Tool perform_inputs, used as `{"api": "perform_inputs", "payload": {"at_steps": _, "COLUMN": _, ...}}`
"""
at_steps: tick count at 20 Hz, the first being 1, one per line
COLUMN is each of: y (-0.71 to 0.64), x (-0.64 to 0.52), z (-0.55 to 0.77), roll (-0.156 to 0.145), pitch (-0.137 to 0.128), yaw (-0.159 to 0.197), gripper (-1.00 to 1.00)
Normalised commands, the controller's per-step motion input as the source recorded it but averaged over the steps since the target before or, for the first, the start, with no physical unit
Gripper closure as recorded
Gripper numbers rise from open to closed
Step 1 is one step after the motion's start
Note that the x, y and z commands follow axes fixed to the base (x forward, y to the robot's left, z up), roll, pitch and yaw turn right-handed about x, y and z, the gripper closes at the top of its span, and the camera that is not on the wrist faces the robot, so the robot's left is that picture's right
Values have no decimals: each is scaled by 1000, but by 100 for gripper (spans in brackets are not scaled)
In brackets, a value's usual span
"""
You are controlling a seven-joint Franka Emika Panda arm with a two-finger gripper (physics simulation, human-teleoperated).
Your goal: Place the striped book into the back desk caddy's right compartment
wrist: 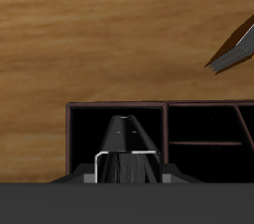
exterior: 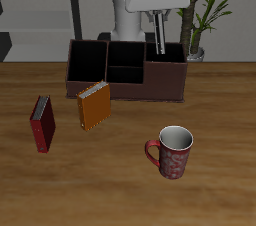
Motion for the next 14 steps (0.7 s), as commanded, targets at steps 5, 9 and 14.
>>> {"api": "perform_inputs", "payload": {"at_steps": 5, "y": 74, "x": -18, "z": -199, "roll": 23, "pitch": 30, "yaw": 9, "gripper": 100}}
{"api": "perform_inputs", "payload": {"at_steps": 9, "y": 4, "x": 22, "z": -144, "roll": -6, "pitch": 14, "yaw": 0, "gripper": 100}}
{"api": "perform_inputs", "payload": {"at_steps": 14, "y": 40, "x": 55, "z": -181, "roll": 9, "pitch": 3, "yaw": 19, "gripper": 100}}
